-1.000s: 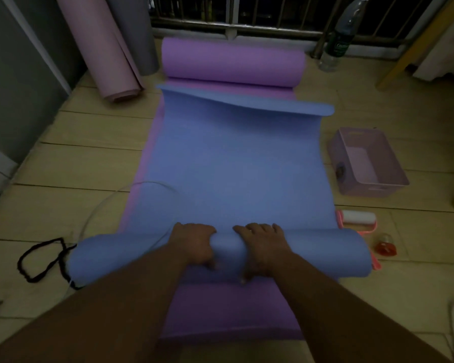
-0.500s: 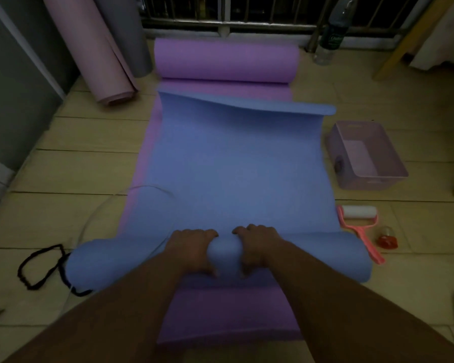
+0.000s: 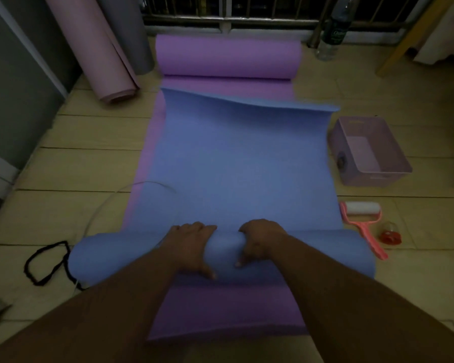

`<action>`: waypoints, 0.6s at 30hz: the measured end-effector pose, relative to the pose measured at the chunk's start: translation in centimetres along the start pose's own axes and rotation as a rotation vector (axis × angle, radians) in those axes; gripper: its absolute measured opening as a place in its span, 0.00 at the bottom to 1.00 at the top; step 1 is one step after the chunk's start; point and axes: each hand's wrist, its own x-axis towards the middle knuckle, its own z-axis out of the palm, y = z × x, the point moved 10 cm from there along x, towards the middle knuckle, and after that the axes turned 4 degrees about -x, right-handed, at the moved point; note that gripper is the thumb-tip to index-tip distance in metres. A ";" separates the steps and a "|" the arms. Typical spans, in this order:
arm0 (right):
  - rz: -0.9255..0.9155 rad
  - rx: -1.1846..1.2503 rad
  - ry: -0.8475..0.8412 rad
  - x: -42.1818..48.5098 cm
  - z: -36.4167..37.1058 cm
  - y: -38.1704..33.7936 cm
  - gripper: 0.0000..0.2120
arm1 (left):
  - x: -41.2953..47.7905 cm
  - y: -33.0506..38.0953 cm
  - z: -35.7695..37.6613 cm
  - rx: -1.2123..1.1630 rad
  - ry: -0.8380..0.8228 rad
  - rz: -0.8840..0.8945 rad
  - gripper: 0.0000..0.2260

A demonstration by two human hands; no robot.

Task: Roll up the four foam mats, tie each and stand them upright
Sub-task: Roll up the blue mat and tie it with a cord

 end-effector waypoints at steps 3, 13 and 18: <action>-0.023 -0.004 -0.095 -0.2 1.2 -0.2 0.44 | 0.3 0.3 0.2 -0.004 -0.035 -0.022 0.44; -0.091 -0.017 0.166 -1.8 -0.6 -0.7 0.39 | 2.0 -0.3 0.1 -0.148 -0.110 -0.118 0.38; -0.096 -0.124 0.036 -1.9 2.0 -0.8 0.49 | 1.5 -0.2 2.1 -0.281 -0.192 -0.124 0.38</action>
